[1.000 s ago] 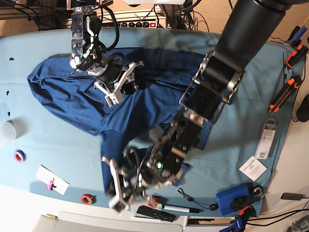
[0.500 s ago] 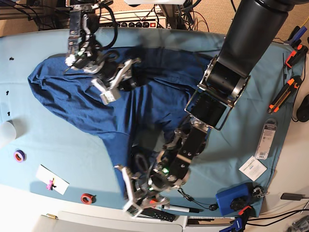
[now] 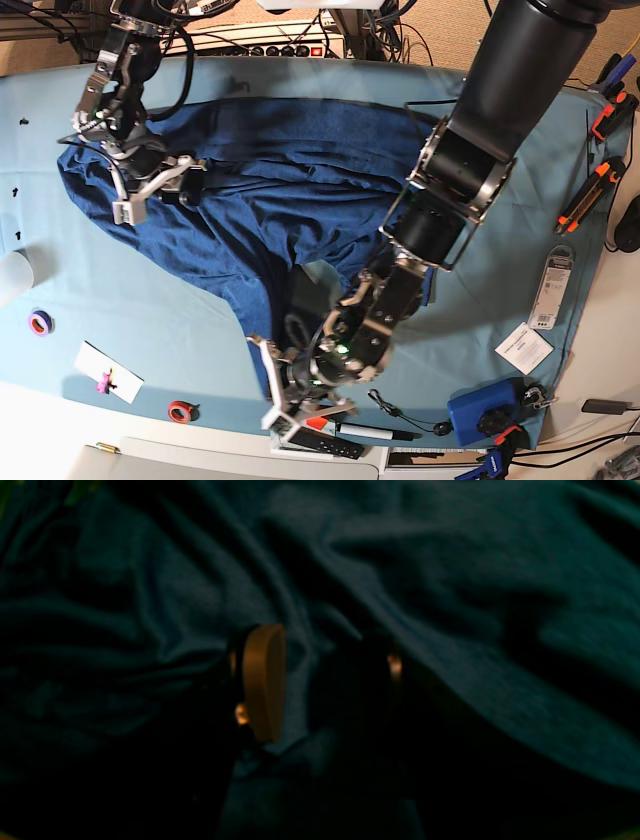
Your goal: Layout the t-shirt on the table in an organized manner, then fold the t-shirt properly
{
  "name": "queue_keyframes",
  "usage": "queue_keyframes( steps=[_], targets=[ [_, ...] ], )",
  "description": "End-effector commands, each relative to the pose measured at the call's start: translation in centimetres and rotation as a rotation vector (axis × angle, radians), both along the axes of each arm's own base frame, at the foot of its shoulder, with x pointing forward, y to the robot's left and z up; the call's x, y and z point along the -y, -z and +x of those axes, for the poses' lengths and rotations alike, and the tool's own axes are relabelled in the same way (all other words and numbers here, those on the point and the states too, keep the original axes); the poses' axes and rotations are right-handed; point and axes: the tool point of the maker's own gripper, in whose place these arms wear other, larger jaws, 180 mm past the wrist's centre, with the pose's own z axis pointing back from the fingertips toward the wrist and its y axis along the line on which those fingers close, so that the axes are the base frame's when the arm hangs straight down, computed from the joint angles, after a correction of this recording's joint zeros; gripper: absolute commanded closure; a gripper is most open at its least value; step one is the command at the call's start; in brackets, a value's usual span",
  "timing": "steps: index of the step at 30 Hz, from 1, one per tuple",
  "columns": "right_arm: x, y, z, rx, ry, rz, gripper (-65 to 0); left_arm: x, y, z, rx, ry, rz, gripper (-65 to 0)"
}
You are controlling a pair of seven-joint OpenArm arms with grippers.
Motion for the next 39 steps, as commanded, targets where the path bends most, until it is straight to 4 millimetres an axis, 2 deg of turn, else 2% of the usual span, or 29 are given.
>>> queue_keyframes(
  steps=[1, 7, 9, 10, 15, 19, 22, 25, 30, 32, 35, 37, 39],
  targets=[
    [0.3, -1.4, 0.9, 0.057, -0.001, 0.003, -25.3, 1.0, -4.1, 0.9, 0.088, 0.013, -0.044, 0.0],
    [1.0, -2.8, 2.3, 0.104, 0.012, -0.013, -26.8, 2.6, -5.5, 0.6, 0.105, 0.039, -0.062, 0.0],
    [1.0, -4.0, 3.5, 0.147, 0.016, -0.010, -29.9, 3.2, -5.5, 0.3, 0.107, 0.055, -0.058, -19.8],
    [1.1, -4.7, 4.2, 0.170, 0.018, -0.010, -30.7, 3.5, -5.4, 0.0, 0.109, 0.073, -0.049, -26.1],
    [1.1, -8.2, 7.4, 0.272, 0.020, -0.011, -30.7, 4.0, -4.6, -0.5, 0.116, 0.102, 0.006, -27.3],
    [1.4, -9.7, 9.6, 0.312, 0.027, -0.040, -30.7, 3.0, -3.1, -0.5, 0.065, 0.088, 0.072, -27.3],
    [0.9, -9.0, 11.7, 0.287, 0.021, 0.010, -30.7, 1.5, -2.1, -0.1, 0.038, 0.070, 0.111, -27.3],
    [-0.3, -7.1, 13.8, 0.202, -0.033, 0.063, -30.7, -0.3, -1.3, 0.4, 0.021, 0.043, 0.139, -27.3],
    [-2.0, -3.8, 16.1, -0.007, -0.168, 0.131, -30.7, -3.7, 0.3, 1.2, 0.001, -0.006, 0.171, -27.3],
    [-1.7, -3.2, 17.0, -0.048, -0.180, 0.154, -30.7, -5.1, 0.9, 1.4, -0.019, -0.024, 0.166, -27.3],
    [-0.1, -2.8, 17.9, -0.081, -0.168, 0.136, -30.7, -7.1, 2.0, 1.5, -0.046, -0.050, 0.168, -27.3],
    [1.1, -2.5, 18.0, -0.109, -0.163, 0.100, -30.7, -8.3, 3.0, 1.4, -0.064, -0.065, 0.171, -27.3],
    [1.4, -1.8, 17.6, -0.142, -0.170, 0.084, -30.7, -9.1, 3.7, 1.2, -0.078, -0.075, 0.175, -27.3]
  ],
)
